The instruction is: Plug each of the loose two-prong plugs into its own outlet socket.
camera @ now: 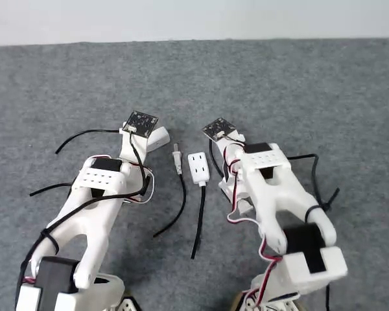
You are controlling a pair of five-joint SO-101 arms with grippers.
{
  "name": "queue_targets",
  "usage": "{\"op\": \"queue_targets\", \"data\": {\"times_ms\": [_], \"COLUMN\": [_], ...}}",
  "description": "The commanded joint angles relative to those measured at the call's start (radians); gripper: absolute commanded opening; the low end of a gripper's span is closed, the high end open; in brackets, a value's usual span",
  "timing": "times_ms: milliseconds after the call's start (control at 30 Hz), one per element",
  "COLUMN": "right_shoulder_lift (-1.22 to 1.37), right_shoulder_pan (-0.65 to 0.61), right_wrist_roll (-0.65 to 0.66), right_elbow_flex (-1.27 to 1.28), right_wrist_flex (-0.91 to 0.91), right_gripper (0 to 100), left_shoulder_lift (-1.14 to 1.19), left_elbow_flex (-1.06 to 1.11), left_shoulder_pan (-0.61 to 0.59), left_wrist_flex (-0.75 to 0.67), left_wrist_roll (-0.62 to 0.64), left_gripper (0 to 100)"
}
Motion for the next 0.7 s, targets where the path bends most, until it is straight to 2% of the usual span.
{"op": "queue_targets", "data": {"times_ms": [0, 233, 367, 533, 667], "right_shoulder_lift": [-0.168, -0.55, -0.759, -0.868, -0.817], "right_shoulder_pan": [0.018, 0.007, -0.081, -0.248, -0.289], "right_wrist_roll": [-0.011, -0.012, -0.012, -0.101, -0.155], "right_elbow_flex": [0.006, 0.006, 0.006, 0.006, 0.014], "right_wrist_flex": [0.044, 0.186, 0.242, 0.252, 0.2], "right_gripper": [0.8, 0.8, 0.8, 0.8, 0.8], "left_shoulder_lift": [-0.026, -0.023, -0.003, 0.095, 0.101], "left_elbow_flex": [-0.015, -0.016, -0.016, -0.079, -0.081], "left_shoulder_pan": [-0.006, -0.002, 0.049, 0.129, 0.147], "left_wrist_flex": [-0.021, -0.015, 0.021, 0.12, 0.143], "left_wrist_roll": [-0.009, -0.008, -0.021, -0.17, -0.267], "left_gripper": [1, 1, 1, 1, 1]}}
